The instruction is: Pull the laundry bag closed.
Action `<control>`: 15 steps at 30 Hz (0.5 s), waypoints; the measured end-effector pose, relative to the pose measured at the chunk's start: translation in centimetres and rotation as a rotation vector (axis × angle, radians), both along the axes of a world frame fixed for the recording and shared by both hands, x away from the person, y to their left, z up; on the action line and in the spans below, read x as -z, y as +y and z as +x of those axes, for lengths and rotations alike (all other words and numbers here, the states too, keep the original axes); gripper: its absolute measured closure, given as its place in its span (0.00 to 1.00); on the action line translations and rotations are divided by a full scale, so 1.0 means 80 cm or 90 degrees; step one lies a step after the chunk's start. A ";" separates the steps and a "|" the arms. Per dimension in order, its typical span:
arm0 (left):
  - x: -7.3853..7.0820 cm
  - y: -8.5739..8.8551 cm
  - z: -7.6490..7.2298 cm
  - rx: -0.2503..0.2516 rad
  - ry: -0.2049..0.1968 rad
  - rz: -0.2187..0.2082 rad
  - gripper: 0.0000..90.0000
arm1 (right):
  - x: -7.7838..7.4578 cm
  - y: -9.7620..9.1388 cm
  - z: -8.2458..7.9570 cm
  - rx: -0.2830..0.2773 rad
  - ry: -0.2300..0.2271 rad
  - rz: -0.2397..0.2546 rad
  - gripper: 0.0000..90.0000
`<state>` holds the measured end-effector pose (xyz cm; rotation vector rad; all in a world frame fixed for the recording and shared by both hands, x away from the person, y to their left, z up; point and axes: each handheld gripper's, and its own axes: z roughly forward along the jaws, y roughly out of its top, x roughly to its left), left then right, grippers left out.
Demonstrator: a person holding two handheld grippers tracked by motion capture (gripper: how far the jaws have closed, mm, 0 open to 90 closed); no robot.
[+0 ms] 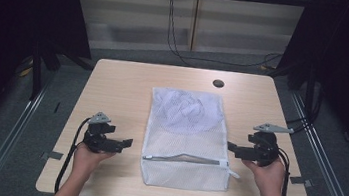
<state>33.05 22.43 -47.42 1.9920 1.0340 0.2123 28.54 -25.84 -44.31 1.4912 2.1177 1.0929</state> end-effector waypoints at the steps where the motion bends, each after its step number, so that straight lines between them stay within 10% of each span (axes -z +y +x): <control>1: -0.001 0.000 0.000 0.002 0.001 0.001 0.06 | 0.000 0.002 0.001 -0.002 0.003 0.002 0.14; 15: -0.004 -0.002 -0.001 0.024 0.010 0.025 0.07 | -0.005 0.063 0.005 -0.065 0.008 -0.015 0.14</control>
